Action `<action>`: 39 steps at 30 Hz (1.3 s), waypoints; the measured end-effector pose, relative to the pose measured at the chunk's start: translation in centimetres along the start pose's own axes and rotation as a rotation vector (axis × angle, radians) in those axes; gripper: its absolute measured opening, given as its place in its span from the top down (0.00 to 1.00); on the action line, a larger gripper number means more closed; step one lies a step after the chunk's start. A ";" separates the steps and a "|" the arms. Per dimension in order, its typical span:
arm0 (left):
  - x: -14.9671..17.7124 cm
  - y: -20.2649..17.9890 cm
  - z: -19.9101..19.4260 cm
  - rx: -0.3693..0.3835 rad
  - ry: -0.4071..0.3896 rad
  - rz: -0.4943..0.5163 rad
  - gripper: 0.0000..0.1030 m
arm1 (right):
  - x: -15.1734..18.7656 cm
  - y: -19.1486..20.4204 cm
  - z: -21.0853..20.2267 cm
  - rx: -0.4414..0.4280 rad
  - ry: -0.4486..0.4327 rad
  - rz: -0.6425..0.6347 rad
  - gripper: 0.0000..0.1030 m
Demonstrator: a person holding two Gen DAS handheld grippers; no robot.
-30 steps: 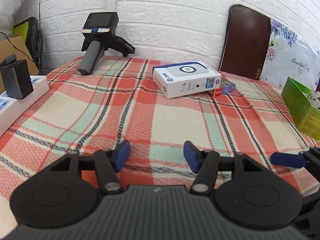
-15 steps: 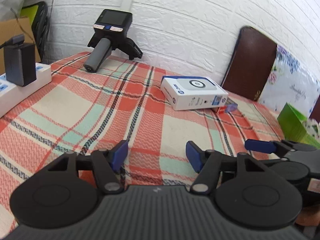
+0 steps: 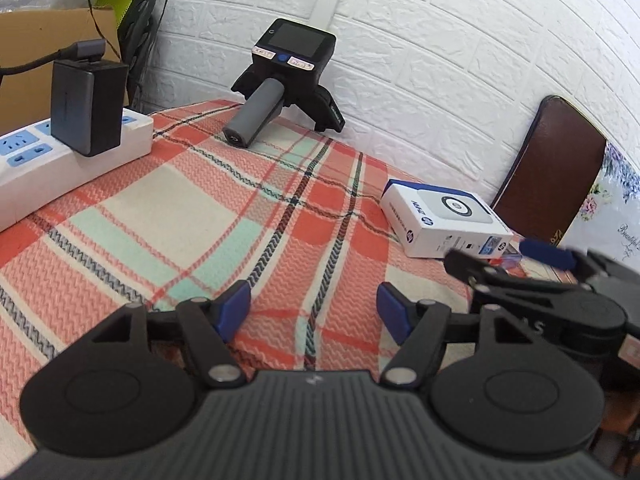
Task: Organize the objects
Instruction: 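Move both tools to the white HP power-bank box and close on it, then lift the HP box with both tools and carry it over the green box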
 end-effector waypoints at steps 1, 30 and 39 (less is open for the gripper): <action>-0.1 0.0 0.1 -0.004 0.008 -0.004 0.30 | -0.3 0.5 0.1 0.007 -0.028 -0.031 0.02; -9.1 -2.6 14.0 0.205 0.258 -0.121 0.38 | -1.9 -4.1 9.3 -0.239 0.144 0.085 0.00; -9.0 -4.2 12.5 0.184 0.233 -0.058 0.42 | -2.2 -3.5 8.3 -0.238 0.187 0.087 0.01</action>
Point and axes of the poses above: each gripper's, at about its wrist camera, not at the fingertips, and z roughly the way its jaws point, y to its left, x to its underside, the point moved 3 cm from there along z, roughly the way its jaws point, and after that the axes turned 10 degrees about x, right-handed, at the moved point
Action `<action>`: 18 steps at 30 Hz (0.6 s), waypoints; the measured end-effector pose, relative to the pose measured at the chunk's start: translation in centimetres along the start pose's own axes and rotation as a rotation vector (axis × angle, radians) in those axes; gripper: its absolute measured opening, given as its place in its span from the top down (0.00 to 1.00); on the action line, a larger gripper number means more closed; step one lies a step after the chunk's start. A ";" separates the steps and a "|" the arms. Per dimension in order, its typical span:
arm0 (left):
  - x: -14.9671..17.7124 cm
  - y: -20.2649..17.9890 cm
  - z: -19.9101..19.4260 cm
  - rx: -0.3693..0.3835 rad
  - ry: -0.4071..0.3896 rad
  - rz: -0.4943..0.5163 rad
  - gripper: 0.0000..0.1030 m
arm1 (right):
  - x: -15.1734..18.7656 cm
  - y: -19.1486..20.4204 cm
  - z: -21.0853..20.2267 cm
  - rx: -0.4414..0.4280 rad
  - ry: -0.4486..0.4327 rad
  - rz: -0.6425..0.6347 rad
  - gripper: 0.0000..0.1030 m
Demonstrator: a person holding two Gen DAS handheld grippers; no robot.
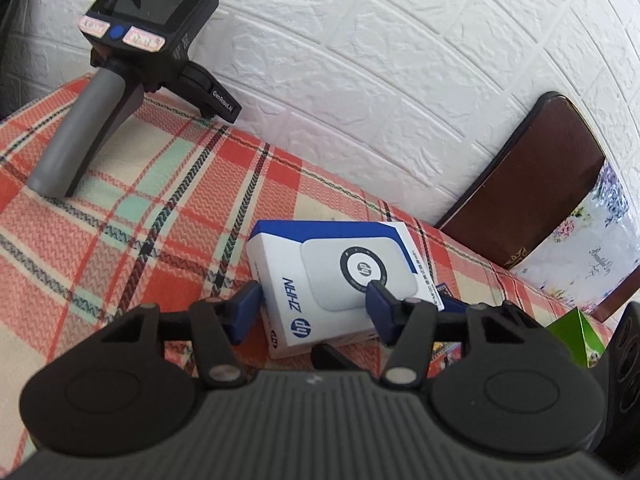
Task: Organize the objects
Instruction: 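Lift the HP box with both tools and carry it over the green box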
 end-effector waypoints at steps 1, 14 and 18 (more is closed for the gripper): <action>0.2 -0.3 -0.5 -0.003 -0.005 0.010 0.42 | 0.1 0.2 -0.5 0.003 0.001 0.003 0.01; 7.3 -4.4 -9.1 0.031 -0.016 0.037 0.44 | 3.9 3.5 -11.5 0.048 0.028 -0.021 0.01; 10.4 -6.3 -10.9 0.053 0.007 0.056 0.44 | 6.6 3.3 -15.0 0.057 0.041 -0.019 0.01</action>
Point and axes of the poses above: each gripper's, at about its wrist camera, not at the fingertips, and z roughly the way its jaws point, y to its left, x to its underside, the point moved 3 cm from there along z, roughly the way its jaws point, and after that the axes turned 10 degrees about x, right-handed, at the moved point
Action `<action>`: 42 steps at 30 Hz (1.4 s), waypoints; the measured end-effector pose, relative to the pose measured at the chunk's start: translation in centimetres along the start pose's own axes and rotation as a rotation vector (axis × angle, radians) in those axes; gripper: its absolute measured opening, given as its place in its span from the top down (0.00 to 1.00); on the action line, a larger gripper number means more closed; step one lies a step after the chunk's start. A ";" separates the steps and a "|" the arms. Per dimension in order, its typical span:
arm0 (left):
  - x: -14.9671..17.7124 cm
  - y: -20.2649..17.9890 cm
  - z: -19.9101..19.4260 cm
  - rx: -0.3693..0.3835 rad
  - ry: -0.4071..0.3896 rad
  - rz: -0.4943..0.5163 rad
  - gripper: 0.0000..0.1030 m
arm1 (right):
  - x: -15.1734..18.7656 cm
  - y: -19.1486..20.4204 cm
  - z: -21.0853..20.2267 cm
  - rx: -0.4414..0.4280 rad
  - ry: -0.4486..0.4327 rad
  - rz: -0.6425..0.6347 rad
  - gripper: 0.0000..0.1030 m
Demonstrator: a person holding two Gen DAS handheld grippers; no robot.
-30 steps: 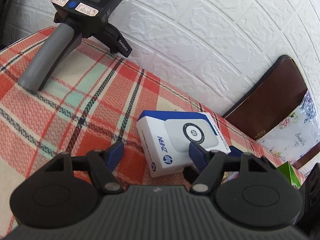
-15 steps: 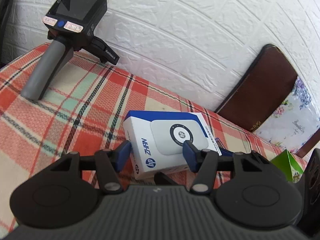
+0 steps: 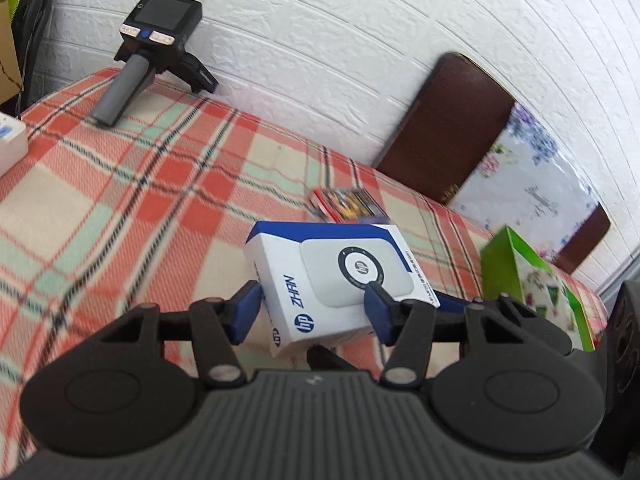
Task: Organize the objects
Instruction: 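Lift the HP box with both tools and carry it over the green box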
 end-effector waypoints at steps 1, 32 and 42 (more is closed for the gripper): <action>0.8 -0.6 -0.3 0.007 0.009 0.007 0.44 | 0.7 -0.2 -0.7 0.004 0.005 0.004 0.01; 6.0 -8.9 3.2 0.099 0.201 0.118 0.40 | 10.2 -7.2 -5.6 0.085 0.023 0.082 0.20; 0.3 -21.0 5.2 0.289 0.099 0.338 0.40 | 7.8 -17.2 -10.7 0.279 -0.163 0.363 0.30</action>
Point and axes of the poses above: each gripper's, at about its wrist camera, not at the fingertips, and z roughly the way its jaws point, y to its left, x to its underside, the point moved 3 cm from there along z, roughly the way its jaws point, and after that the axes turned 10 degrees about x, right-handed, at the moved point
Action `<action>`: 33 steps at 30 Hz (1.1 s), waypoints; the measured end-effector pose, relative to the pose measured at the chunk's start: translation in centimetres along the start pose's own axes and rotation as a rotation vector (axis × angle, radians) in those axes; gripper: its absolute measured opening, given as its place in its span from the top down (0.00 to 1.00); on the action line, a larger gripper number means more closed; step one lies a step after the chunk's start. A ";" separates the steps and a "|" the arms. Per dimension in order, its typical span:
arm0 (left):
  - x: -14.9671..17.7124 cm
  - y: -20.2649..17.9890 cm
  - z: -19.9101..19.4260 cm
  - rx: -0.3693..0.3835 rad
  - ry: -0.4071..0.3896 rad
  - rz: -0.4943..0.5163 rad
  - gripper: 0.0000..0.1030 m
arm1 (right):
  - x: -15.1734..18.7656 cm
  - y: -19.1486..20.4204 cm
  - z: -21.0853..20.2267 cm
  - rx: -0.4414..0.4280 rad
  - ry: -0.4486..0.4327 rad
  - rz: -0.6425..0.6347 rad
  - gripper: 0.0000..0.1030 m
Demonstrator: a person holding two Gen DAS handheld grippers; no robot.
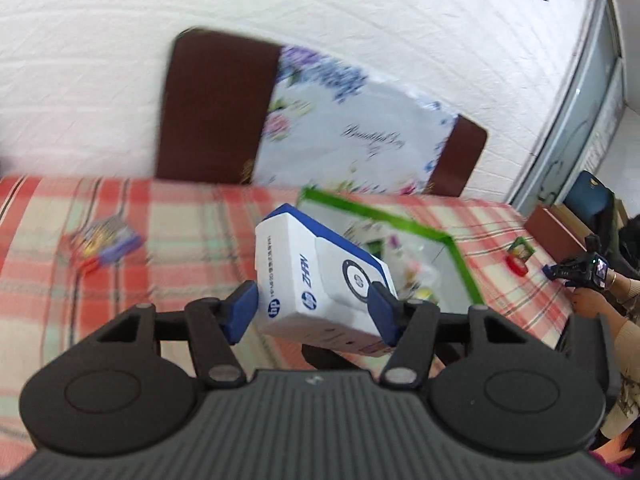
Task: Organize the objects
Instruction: 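Lower the HP box into the green box and open both tools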
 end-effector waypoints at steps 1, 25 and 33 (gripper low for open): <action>-0.7 -0.6 0.8 0.018 -0.002 0.010 0.40 | -0.5 -0.9 -0.1 0.021 -0.015 0.011 0.30; -0.5 2.9 11.2 -0.124 0.112 -0.058 0.37 | 1.3 -9.9 2.3 0.384 -0.076 0.082 0.07; 2.5 5.9 4.9 -0.184 0.041 -0.020 0.34 | 1.7 -4.8 -1.2 0.274 -0.179 0.040 0.07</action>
Point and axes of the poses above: each gripper's, at about its wrist camera, not at the fingertips, and z roughly the way its jaws point, y to its left, x to its underside, the point moved 3 cm from there along z, roughly the way its jaws point, and after that the axes turned 10 degrees about x, right-handed, at the moved point
